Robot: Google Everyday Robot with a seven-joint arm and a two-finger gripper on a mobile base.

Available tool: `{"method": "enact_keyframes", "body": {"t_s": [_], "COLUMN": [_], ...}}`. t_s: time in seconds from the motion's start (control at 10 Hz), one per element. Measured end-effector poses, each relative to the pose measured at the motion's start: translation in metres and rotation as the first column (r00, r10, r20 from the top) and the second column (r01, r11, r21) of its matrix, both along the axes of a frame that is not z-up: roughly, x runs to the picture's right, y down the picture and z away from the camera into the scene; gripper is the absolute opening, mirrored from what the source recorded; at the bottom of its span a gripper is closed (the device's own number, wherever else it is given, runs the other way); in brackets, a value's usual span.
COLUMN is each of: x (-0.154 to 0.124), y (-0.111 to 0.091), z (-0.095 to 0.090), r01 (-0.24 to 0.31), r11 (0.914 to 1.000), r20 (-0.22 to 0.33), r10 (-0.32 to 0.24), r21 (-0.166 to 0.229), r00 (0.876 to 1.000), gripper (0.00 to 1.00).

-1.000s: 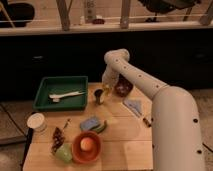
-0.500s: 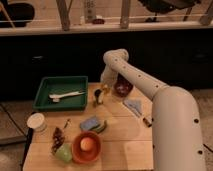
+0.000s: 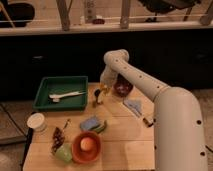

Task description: Place banana in metal cup

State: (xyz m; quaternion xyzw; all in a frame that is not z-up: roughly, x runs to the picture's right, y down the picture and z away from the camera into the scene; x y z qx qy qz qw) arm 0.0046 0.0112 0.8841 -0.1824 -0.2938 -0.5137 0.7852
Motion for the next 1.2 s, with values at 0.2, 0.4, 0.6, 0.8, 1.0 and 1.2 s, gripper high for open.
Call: {"method": "enact_keyframes", "body": {"t_s": [0.2, 0.4, 0.6, 0.8, 1.0, 1.2], "x": [-0.001, -0.002, -0.004, -0.007, -0.009, -0.008], "y": [-0.001, -0.003, -0.008, -0.013, -0.016, -0.016], "z": [-0.001, -0.003, -0.003, -0.002, 0.0, -0.001], "r01": [-0.006, -0.009, -0.007, -0.004, -0.003, -0.005], "r11": [1.0, 0.9999, 0.9997, 0.9995, 0.9995, 0.9994], "r20": [0.004, 0.007, 0.013, 0.02, 0.026, 0.028], "r10": [0.006, 0.009, 0.007, 0.004, 0.002, 0.004], "r21": [0.004, 0.011, 0.023, 0.032, 0.033, 0.033], "r00": [1.0, 1.0, 1.0, 1.0, 1.0, 1.0], "gripper": [0.79, 0.8, 0.8, 0.8, 0.8, 0.8]}}
